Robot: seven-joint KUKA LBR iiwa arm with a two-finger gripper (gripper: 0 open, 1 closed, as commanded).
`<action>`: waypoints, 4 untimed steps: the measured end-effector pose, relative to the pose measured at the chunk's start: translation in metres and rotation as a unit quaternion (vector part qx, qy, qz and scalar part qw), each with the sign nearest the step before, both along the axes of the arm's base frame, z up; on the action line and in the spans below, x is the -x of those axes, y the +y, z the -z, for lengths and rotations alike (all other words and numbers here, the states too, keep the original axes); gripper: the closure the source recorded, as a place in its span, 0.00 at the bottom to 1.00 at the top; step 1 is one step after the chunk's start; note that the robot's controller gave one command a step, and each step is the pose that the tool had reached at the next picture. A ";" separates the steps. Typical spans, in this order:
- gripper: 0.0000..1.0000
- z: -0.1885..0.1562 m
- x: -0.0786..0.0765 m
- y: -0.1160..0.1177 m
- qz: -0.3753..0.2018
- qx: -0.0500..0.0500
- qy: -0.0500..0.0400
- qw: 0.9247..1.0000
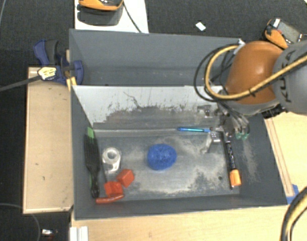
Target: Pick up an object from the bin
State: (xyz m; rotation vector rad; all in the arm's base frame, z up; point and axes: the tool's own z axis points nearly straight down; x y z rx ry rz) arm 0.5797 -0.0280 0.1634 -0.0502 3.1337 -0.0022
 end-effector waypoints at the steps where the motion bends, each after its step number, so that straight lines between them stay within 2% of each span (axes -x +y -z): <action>1: 0.00 0.027 0.054 0.016 -0.011 0.000 -0.002 1.000; 2: 0.00 0.057 0.046 0.070 -0.048 0.001 -0.003 0.999; 3: 0.00 0.065 0.055 0.101 -0.110 -0.001 -0.003 0.994; 4: 1.00 0.082 0.055 0.109 -0.069 -0.001 -0.007 0.998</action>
Offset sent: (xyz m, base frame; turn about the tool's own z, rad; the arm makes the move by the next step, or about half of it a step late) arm -0.0173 0.1356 -0.0868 -0.1784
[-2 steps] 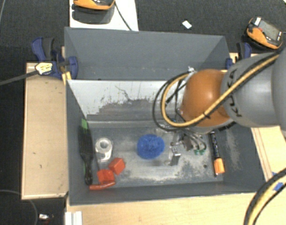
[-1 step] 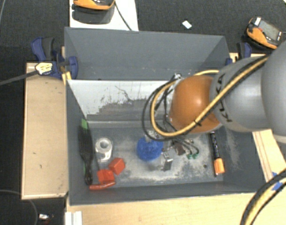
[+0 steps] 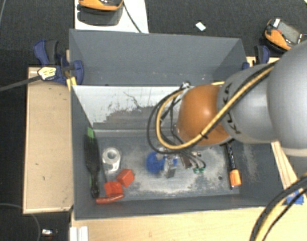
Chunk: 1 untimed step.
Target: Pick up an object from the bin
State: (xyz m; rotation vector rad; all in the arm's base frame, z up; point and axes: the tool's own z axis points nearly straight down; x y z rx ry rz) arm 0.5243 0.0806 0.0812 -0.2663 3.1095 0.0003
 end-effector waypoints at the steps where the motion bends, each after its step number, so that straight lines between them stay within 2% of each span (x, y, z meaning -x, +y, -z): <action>1: 1.00 0.000 0.000 0.000 -0.001 0.000 0.000 1.000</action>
Offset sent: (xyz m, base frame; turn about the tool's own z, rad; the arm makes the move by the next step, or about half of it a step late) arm -0.0187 0.0054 0.1305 0.0266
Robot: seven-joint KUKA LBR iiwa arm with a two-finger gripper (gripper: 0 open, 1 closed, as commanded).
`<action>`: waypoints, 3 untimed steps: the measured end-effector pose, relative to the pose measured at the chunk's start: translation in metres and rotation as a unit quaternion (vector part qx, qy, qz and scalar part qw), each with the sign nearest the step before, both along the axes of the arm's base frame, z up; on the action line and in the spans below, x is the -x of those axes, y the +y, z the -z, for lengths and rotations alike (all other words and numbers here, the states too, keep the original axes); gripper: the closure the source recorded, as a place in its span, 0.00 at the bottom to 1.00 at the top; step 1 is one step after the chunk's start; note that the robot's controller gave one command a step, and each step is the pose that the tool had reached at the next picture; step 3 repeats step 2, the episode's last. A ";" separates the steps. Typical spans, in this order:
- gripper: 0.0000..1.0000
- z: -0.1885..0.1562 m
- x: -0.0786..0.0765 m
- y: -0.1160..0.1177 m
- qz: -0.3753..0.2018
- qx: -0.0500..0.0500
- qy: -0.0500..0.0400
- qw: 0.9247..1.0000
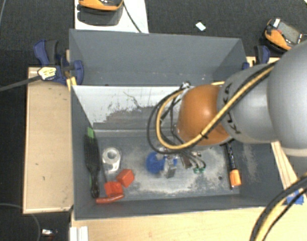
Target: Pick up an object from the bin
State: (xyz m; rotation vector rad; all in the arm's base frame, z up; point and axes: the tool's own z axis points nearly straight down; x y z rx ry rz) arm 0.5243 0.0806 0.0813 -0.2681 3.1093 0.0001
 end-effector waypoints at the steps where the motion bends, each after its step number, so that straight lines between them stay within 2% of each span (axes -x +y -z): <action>1: 1.00 -0.070 0.012 0.003 0.007 0.000 0.003 1.000; 2: 1.00 -0.156 0.042 0.042 0.008 -0.001 0.001 1.000; 3: 1.00 -0.156 0.042 0.042 0.008 -0.001 0.001 1.000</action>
Offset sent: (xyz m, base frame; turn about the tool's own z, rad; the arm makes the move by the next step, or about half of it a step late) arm -0.0429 0.0400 0.1516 0.0188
